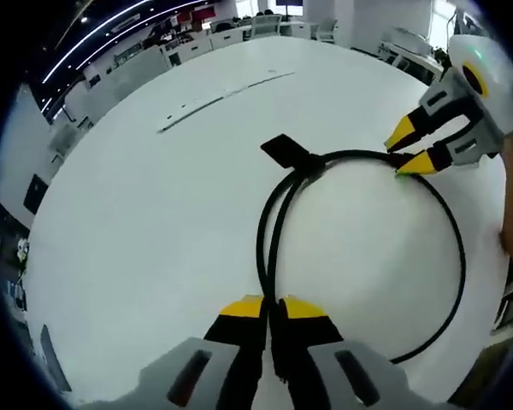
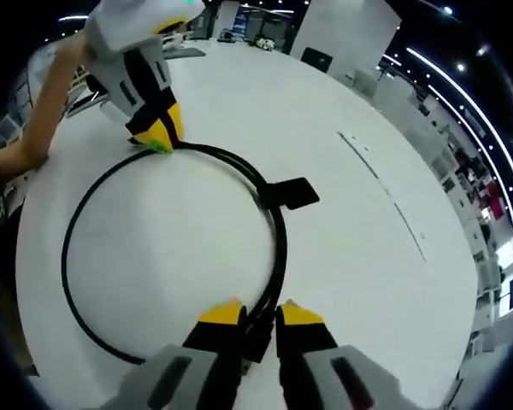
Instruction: Find the charging cable on the desk, coil it up and secure with Velcro.
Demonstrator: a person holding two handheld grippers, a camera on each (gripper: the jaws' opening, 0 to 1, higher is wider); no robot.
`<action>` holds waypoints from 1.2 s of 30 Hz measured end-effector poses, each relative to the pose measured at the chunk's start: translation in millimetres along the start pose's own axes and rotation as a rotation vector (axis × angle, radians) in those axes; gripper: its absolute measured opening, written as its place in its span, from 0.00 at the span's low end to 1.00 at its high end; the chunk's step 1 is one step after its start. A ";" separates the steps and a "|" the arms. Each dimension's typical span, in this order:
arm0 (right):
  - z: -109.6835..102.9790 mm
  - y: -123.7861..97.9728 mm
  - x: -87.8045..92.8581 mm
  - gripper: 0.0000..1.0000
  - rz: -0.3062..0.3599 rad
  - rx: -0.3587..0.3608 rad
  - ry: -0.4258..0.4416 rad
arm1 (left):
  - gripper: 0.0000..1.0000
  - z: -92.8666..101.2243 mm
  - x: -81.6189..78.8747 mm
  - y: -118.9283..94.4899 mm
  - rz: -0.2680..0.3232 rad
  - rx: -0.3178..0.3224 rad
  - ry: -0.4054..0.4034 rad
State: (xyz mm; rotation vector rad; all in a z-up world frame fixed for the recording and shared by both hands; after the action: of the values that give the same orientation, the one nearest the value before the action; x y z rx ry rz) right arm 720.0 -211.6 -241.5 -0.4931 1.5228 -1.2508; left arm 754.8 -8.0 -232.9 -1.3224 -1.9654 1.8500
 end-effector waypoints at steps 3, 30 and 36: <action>0.4 0.0 0.1 0.16 0.000 0.000 0.000 | 0.07 0.7 1.1 -0.5 0.006 0.007 0.001; 4.1 0.0 -0.4 0.19 0.008 0.008 -0.023 | 0.14 -11.9 -15.4 1.9 0.092 0.020 0.106; 4.0 0.0 -1.5 0.20 0.013 0.004 -0.023 | 0.14 -15.7 -21.3 4.3 0.117 0.010 0.103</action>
State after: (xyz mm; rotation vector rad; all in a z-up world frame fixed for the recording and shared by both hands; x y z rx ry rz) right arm 724.1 -212.2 -240.4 -0.4923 1.5017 -1.2341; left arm 779.7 -11.0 -223.3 -1.5277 -1.8624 1.7993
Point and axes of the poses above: the point that each gripper's makers call its tool centre point, and the gripper's own axes: y roughly forward along the fingers, z roughly to its right, x roughly out of its underside, the point moved 4 cm from there along -y, roughly backward along the fingers, and after that the axes turned 10 degrees about -x, right-handed, at the moved point
